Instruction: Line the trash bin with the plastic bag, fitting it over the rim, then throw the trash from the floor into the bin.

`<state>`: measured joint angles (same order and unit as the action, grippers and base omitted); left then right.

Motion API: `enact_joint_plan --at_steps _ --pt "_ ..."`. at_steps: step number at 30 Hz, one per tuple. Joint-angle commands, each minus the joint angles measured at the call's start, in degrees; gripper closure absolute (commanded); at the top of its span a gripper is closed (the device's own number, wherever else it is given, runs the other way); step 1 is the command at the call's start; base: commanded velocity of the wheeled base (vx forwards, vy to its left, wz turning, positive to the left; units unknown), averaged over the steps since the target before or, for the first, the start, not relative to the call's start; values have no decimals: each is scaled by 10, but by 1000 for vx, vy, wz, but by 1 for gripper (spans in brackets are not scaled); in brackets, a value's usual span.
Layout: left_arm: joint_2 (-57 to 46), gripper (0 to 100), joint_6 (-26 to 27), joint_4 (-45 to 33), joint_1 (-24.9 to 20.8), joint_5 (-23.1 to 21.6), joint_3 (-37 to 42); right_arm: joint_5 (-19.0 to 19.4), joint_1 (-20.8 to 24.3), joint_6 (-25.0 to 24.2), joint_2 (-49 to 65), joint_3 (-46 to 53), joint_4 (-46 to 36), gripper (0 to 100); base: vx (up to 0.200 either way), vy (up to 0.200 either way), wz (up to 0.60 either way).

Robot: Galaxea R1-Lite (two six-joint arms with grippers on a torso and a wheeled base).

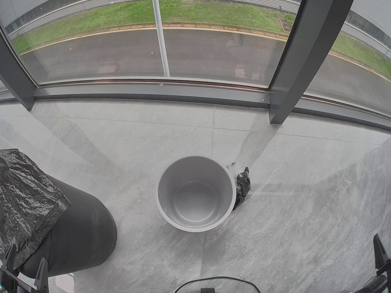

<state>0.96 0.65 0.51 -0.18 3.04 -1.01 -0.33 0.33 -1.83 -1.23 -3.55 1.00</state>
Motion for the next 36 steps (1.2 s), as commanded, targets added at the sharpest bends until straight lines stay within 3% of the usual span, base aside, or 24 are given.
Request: enact_joint_plan --at_steps 1,6,7,8,9,11,15,16,18,19,20,24,28,31,33,36 --pt "-10 0 26 1 -1 -16 10 7 9 -31 -127 -200 10 0 0 0 0" --pt "-8 0 23 12 -1 -25 -4 59 31 -37 -280 -276 27 0 0 0 0" --pt "23 0 -13 22 -10 -25 -65 70 39 -45 -319 -281 38 0 0 0 0" --pt "29 0 -20 22 -11 -25 -79 71 40 -47 -323 -281 41 0 0 0 0" --pt "106 0 -117 7 -42 -24 -218 78 59 -80 -375 -284 73 0 0 0 0" --pt "164 0 -128 -59 -71 -28 -310 82 86 -120 -428 -289 120 0 0 0 0" --pt "222 0 -50 -165 -99 -34 -340 81 124 -133 -507 -283 186 0 0 0 0" --pt "228 0 -40 -167 -100 -35 -336 81 127 -134 -512 -283 190 0 0 0 0" --pt "278 0 59 -159 -105 -35 -277 79 153 -135 -551 -280 222 0 0 0 0" --pt "278 0 59 -159 -105 -35 -277 79 153 -135 -551 -280 222 0 0 0 0" --pt "294 0 139 -150 -104 -28 -229 78 167 -136 -566 -276 244 0 0 0 0" --pt "313 0 270 -93 -100 -6 -166 77 180 -136 -592 -262 276 0 0 0 0" --pt "348 0 356 -47 -99 17 -160 76 180 -137 -604 -254 286 0 0 0 0" --pt "385 0 407 -31 -99 58 -163 76 178 -137 -604 -252 286 0 0 0 0" --pt "408 0 435 -16 -100 88 -167 76 178 -137 -605 -251 286 0 0 0 0" --pt "428 0 463 6 -101 98 -163 76 178 -137 -608 -250 286 0 0 0 0"
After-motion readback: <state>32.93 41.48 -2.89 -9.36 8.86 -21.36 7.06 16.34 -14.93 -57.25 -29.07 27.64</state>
